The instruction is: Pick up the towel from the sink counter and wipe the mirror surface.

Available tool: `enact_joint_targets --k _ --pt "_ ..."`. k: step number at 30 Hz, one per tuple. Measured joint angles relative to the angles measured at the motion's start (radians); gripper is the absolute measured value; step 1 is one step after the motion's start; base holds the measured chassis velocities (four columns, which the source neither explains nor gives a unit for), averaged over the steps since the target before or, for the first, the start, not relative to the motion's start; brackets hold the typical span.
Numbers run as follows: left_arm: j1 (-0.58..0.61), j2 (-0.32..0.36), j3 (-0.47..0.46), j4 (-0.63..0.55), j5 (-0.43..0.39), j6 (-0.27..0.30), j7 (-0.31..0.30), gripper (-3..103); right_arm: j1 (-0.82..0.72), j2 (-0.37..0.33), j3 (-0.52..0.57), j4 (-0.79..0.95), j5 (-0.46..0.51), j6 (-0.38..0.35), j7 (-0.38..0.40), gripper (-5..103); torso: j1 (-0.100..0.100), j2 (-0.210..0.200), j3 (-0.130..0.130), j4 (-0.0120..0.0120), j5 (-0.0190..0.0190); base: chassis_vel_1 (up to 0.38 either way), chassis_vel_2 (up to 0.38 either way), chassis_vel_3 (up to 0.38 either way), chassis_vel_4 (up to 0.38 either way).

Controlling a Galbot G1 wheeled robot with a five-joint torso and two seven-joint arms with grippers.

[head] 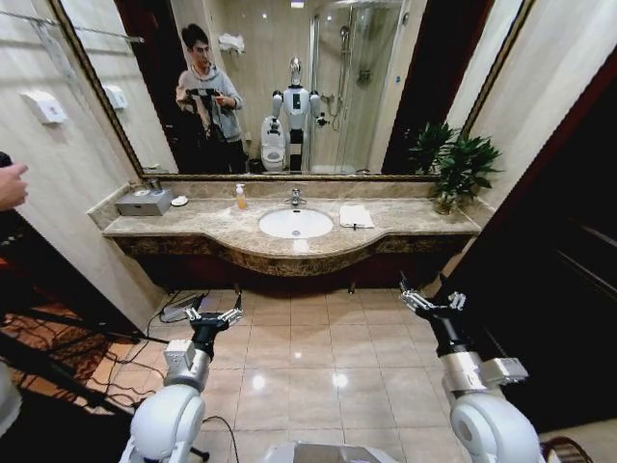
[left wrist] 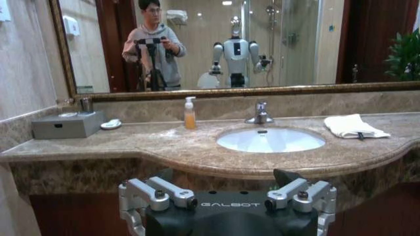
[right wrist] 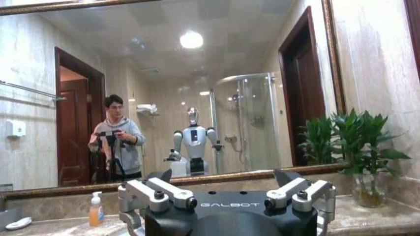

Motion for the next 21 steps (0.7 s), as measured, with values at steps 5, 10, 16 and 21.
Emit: enact_joint_targets --k 5,10,16,21 --pt "0.000 0.000 0.000 0.000 0.000 0.000 0.000 100 0.004 0.006 0.001 -0.002 0.000 0.000 0.001 100 0.000 0.000 0.000 0.0000 0.0000 0.000 0.000 0.000 0.000" --pt "0.000 0.000 0.000 0.000 0.000 0.000 0.000 100 0.005 0.011 0.000 -0.004 0.000 0.000 0.000 100 0.000 0.000 0.000 0.0000 0.0000 0.000 0.000 0.000 0.000" --pt "0.000 0.000 0.000 0.000 0.000 0.000 0.000 100 0.011 0.009 -0.001 -0.007 0.000 0.001 -0.002 100 0.000 0.000 0.000 0.0000 0.0000 0.000 0.000 0.000 0.000" --pt "0.000 0.000 0.000 0.000 0.000 0.000 0.000 100 0.015 0.009 -0.003 -0.011 0.000 0.002 -0.003 100 0.000 0.000 0.000 0.0000 0.0000 0.000 0.000 0.000 0.000"
